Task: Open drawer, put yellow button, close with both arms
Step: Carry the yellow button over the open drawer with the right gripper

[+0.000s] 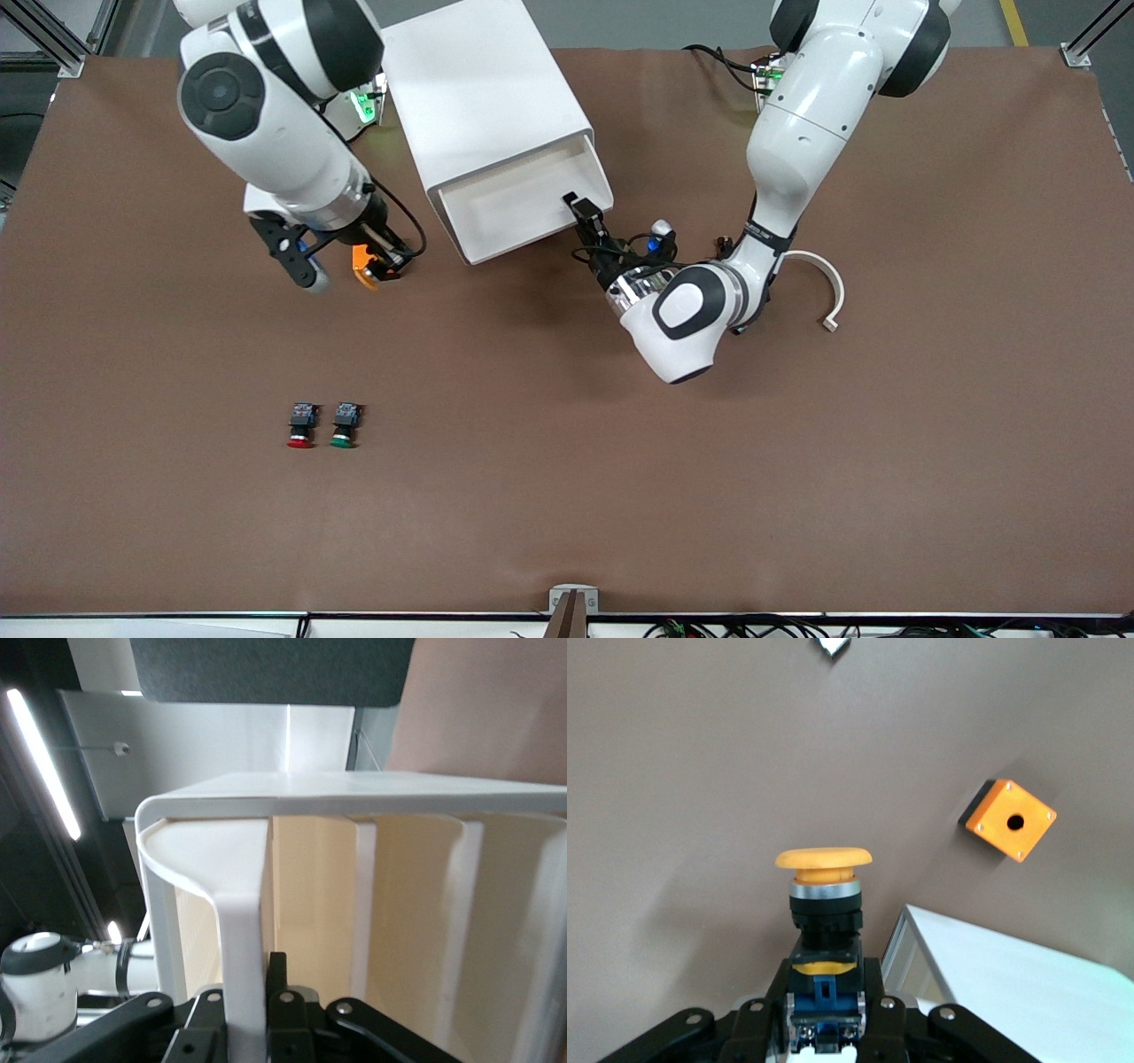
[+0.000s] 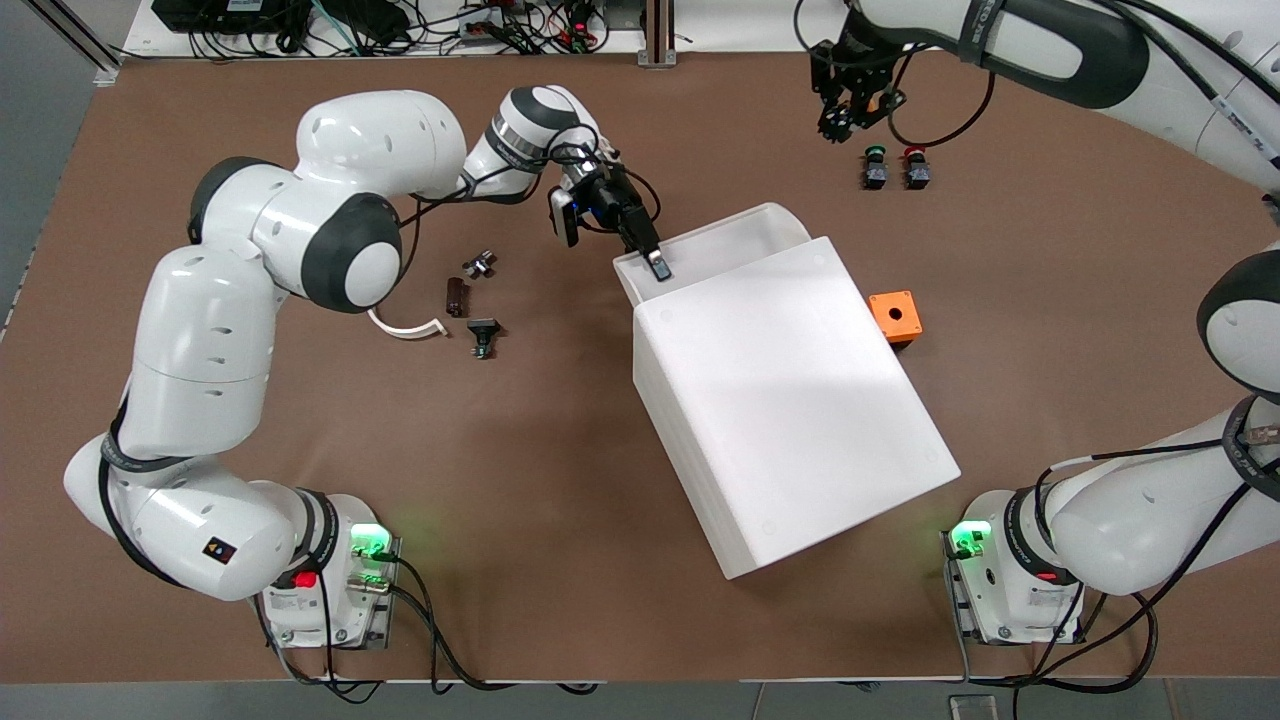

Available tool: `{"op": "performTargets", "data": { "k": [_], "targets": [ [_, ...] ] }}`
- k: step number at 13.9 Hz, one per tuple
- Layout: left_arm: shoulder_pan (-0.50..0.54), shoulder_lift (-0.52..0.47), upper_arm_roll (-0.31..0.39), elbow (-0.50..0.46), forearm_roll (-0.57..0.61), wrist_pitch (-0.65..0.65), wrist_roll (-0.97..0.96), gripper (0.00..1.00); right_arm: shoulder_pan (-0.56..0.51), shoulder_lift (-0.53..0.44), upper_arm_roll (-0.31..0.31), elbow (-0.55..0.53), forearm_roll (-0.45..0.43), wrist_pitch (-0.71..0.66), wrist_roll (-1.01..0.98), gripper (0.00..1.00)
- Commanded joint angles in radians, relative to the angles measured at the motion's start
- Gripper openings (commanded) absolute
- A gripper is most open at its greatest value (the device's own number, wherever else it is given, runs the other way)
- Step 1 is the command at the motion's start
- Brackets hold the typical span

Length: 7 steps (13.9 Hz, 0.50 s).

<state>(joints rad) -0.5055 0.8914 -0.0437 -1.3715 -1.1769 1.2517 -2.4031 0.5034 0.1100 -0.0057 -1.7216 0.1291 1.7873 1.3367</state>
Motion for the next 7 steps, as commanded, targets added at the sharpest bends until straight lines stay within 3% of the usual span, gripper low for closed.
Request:
{"op": "performTargets", "data": {
  "k": [1, 7],
  "targets": [
    [0.021, 0.026, 0.031, 0.04, 0.006, 0.055, 0.021, 0.11, 0.069, -0.007, -0.011, -0.015, 0.011, 0.026, 0.103, 0.0],
    [0.048, 0.031, 0.051, 0.046, 0.005, 0.057, 0.021, 0.15, 0.225, 0.056, -0.013, -0.016, 0.006, 0.139, 0.33, 0.0]
  ]
}}
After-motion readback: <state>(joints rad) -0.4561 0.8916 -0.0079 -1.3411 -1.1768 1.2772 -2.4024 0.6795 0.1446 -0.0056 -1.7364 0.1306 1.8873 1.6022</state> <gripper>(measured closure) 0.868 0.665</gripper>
